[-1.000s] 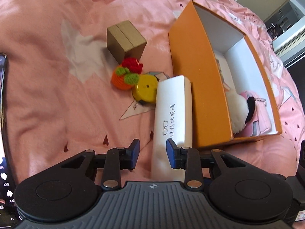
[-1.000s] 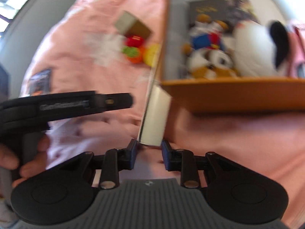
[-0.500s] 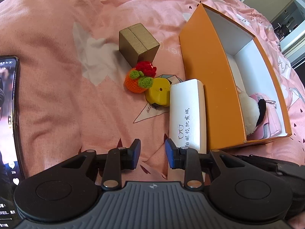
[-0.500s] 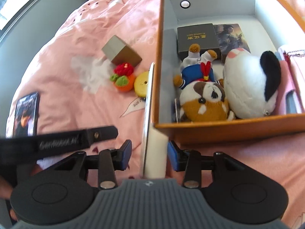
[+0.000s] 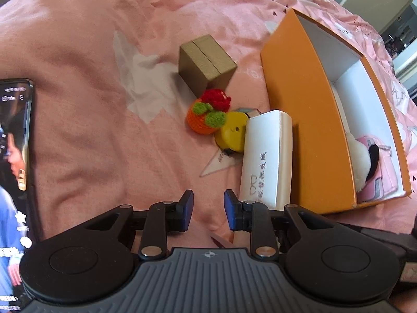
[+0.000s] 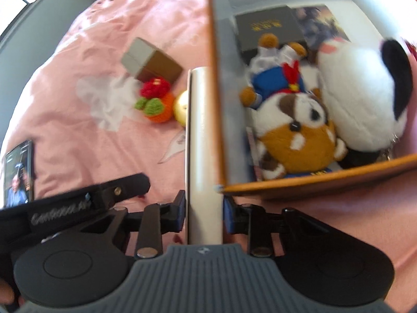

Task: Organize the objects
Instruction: 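Lift the cream box upright off the bed with the right gripper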

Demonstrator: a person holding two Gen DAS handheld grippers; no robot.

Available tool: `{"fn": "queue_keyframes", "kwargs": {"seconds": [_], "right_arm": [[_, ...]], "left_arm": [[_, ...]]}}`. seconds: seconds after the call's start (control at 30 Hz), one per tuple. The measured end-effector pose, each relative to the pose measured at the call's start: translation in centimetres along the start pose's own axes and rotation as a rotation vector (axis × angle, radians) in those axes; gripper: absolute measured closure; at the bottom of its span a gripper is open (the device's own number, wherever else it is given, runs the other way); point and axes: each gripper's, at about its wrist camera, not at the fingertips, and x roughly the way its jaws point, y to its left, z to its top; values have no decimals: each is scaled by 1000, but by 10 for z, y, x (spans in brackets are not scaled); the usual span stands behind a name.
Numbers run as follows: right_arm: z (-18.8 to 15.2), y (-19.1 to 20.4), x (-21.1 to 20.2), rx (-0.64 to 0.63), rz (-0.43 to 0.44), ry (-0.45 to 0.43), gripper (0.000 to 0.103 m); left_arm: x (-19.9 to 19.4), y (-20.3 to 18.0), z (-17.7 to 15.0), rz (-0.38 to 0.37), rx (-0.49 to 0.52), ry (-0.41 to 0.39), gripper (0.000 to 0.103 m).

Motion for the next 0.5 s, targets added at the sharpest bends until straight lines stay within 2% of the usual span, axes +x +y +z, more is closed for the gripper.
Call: {"fn": "queue_keyframes", "kwargs": {"seconds": [0.07, 0.17, 0.23, 0.3, 0.5], "right_arm": [[-1, 3, -5, -22, 46, -3, 73], [-1, 19, -14, -116, 53, -44, 73], [1, 28, -14, -183, 57, -25, 73], [3, 39, -8, -267, 39, 10, 73], [0, 54, 6, -339, -39, 50, 72]], "left_arm": [[-6, 2, 2, 5, -6, -21, 71], [-12, 4, 5, 7, -11, -47, 71], [-15, 3, 6, 9, -5, -58, 71], [-16, 2, 7, 20, 0, -61, 72], [-15, 8, 6, 43, 1, -48, 72]]}}
